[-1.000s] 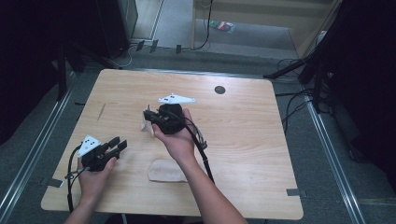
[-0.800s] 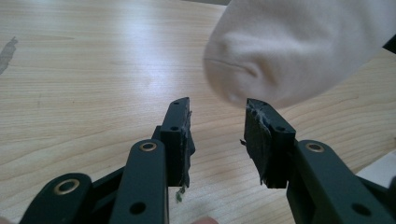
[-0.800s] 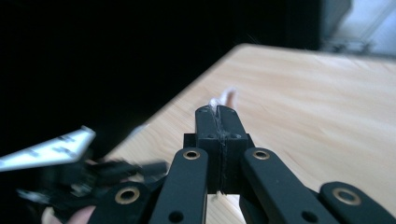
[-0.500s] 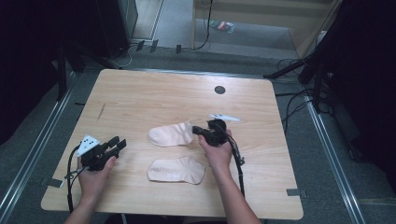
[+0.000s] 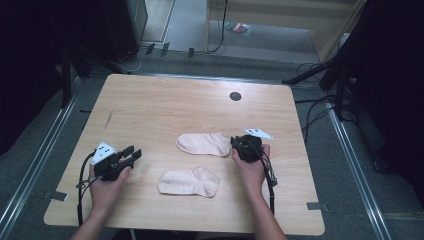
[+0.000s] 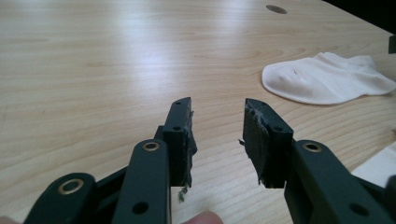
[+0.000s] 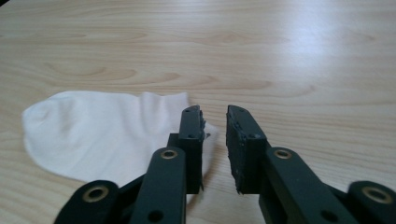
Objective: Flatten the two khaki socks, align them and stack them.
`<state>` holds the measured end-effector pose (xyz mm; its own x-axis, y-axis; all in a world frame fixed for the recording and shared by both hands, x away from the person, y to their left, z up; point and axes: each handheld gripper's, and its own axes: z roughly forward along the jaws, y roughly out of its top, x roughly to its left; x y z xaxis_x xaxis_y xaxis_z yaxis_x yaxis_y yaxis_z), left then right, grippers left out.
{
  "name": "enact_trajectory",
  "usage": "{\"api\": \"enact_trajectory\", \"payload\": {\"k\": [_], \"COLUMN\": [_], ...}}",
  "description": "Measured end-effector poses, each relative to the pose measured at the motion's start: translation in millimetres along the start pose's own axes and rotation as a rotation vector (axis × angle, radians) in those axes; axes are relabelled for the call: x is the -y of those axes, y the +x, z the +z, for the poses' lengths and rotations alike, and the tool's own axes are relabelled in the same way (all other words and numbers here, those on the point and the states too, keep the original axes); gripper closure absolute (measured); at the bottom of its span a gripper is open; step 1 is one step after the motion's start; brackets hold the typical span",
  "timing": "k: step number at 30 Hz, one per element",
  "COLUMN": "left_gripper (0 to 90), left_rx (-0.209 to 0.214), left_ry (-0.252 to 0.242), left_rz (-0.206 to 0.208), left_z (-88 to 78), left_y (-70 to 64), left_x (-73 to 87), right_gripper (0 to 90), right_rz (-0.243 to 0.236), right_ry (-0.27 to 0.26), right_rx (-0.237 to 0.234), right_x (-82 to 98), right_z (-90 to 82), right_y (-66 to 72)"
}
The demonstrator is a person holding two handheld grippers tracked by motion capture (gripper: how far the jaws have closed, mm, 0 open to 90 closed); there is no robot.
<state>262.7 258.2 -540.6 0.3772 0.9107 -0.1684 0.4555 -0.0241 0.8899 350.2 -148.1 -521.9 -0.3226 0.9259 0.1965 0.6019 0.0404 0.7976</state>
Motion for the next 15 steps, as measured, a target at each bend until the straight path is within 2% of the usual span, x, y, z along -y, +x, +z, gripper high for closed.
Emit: {"api": "enact_trajectory", "payload": {"k": [2, 4, 6, 7, 9, 10, 12, 13, 15], "left_gripper": [65.5, 66.5, 69.5, 70.9, 72.5, 72.2, 68.9, 67.0, 64.5], "left_rx": [0.015, 0.019, 0.029, 0.036, 0.067, 0.079, 0.083, 0.098, 0.115], "left_ry": [-0.002, 0.004, 0.009, 0.009, 0.031, 0.041, 0.06, 0.073, 0.106], "left_rz": [0.005, 0.006, 0.006, 0.005, -0.001, 0.004, 0.031, 0.038, 0.058], "left_z": [2.8, 6.5, 10.9, 13.8, 22.3, 27.5, 38.5, 44.7, 57.0], "left_y": [-3.7, -7.3, -10.1, -11.6, -15.0, -17.4, -23.1, -25.8, -31.4], "left_x": [-2.0, -4.3, -7.8, -10.2, -15.8, -18.1, -21.8, -23.5, -26.4], "right_gripper": [78.6, 77.5, 77.0, 75.9, 71.4, 70.8, 70.1, 69.5, 68.6], "right_rz": [-0.04, -0.082, -0.098, -0.077, -0.002, 0.015, 0.018, 0.016, -0.004], "right_ry": [0.013, 0.035, 0.028, 0.016, 0.002, 0.004, 0.016, 0.025, 0.048], "right_rx": [-0.054, -0.087, -0.062, -0.036, 0.006, 0.029, 0.034, 0.028, 0.021], "right_x": [0.2, 1.0, 1.3, 0.8, -0.7, -1.0, -0.5, 0.3, 2.4], "right_z": [1.7, 9.0, 13.9, 15.3, 16.6, 17.1, 17.6, 18.0, 18.2], "right_y": [10.8, 22.0, 27.5, 26.9, 18.5, 13.9, 7.5, 6.3, 6.0]}}
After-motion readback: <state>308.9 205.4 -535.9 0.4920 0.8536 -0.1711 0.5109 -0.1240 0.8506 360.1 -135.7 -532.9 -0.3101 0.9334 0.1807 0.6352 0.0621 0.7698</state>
